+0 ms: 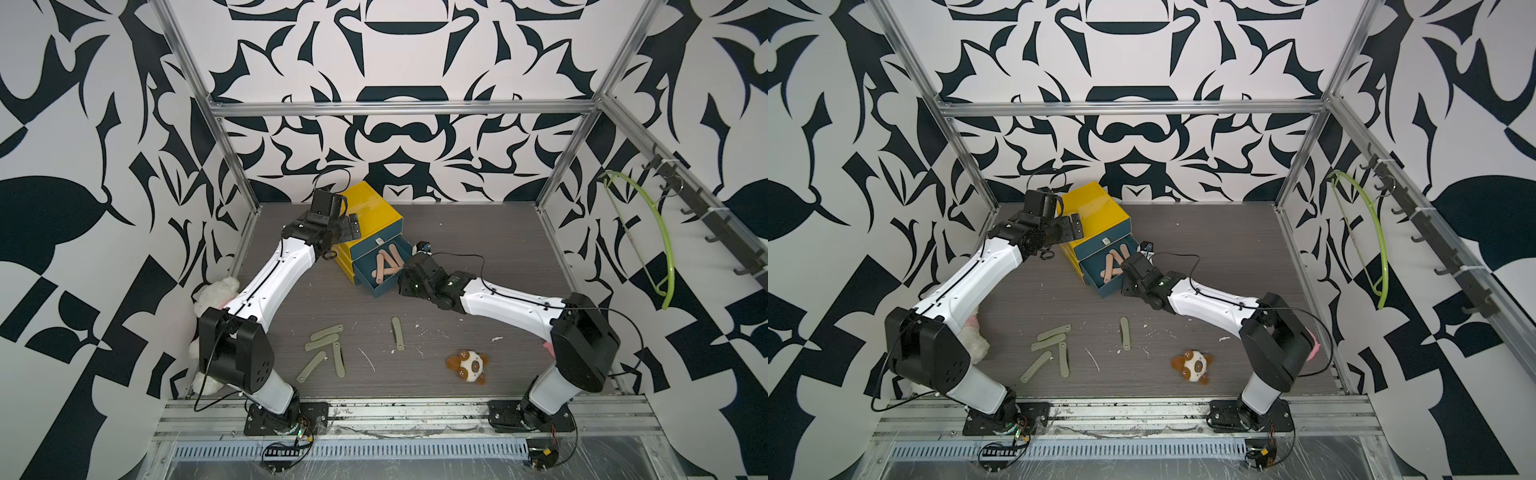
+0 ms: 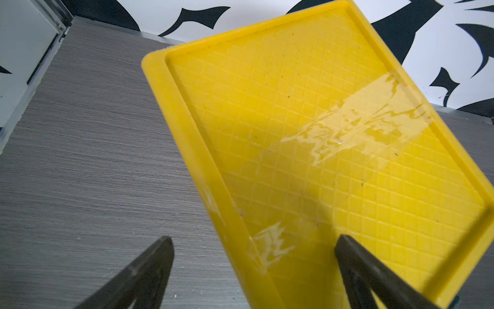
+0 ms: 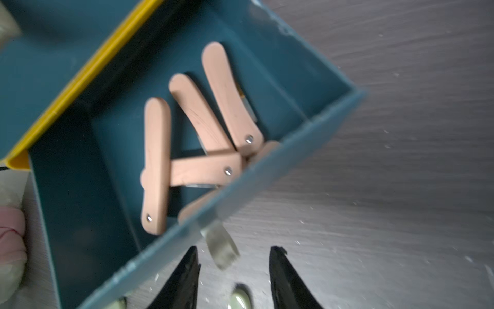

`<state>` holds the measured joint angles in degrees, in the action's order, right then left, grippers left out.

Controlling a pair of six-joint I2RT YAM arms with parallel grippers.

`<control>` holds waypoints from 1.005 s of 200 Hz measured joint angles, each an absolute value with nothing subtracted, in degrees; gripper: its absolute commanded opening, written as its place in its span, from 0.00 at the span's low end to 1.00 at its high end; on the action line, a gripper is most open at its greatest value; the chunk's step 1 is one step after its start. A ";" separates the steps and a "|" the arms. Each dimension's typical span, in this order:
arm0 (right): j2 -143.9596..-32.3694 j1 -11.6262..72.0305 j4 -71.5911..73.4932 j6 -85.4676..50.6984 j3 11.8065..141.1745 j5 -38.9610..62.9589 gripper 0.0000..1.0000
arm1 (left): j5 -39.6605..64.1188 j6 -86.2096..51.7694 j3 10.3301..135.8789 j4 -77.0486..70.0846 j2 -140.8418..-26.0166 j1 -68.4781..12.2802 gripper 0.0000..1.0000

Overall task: Place the fruit knives into the drawer by color
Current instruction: Close the drawer in the storage box.

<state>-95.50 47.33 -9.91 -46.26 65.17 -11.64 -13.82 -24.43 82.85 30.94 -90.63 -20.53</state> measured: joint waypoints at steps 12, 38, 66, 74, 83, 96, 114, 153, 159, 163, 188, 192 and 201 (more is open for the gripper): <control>-96.66 47.33 -8.38 -46.13 66.11 -11.55 0.47 | -13.82 -24.38 82.83 30.87 -90.63 -20.53 0.99; -99.57 46.85 -4.38 -46.19 68.36 -9.87 0.48 | -13.58 -24.43 82.32 30.20 -90.63 -20.53 0.99; -103.50 46.04 0.27 -46.98 70.63 -7.86 0.48 | -13.23 -24.43 81.87 29.43 -90.54 -20.53 0.99; -104.62 45.78 1.28 -47.35 71.24 -7.44 0.48 | -13.19 -24.43 81.69 29.23 -90.48 -20.53 0.99; -105.91 45.56 2.26 -47.92 72.07 -7.03 0.48 | -13.10 -24.45 81.36 28.91 -90.35 -20.53 0.99; -107.63 45.32 3.53 -48.64 73.12 -6.50 0.48 | -13.02 -24.51 81.01 28.47 -90.15 -20.53 0.99; -109.84 45.01 5.06 -49.84 74.50 -5.82 0.48 | -12.88 -24.62 80.29 27.75 -89.86 -20.53 0.99; -112.22 44.97 6.94 -51.64 75.79 -4.89 0.49 | -12.34 -24.82 79.37 26.74 -89.41 -20.53 0.98; -112.25 44.97 7.14 -51.81 75.79 -4.86 0.49 | -12.23 -24.88 79.24 26.55 -89.36 -20.53 0.98; -112.25 44.97 7.18 -51.96 75.79 -4.78 0.49 | -12.16 -24.99 79.20 26.50 -89.34 -20.53 0.98; -112.05 44.97 7.88 -52.36 75.68 -4.69 0.49 | -11.92 -25.15 79.11 26.39 -89.32 -20.53 0.99; -111.92 44.97 8.14 -52.40 75.42 -4.67 0.49 | -11.90 -25.17 79.11 26.39 -89.32 -20.53 0.99; -111.02 44.97 9.52 -52.60 73.95 -4.69 0.48 | -11.90 -25.15 79.11 26.39 -89.30 -20.53 0.99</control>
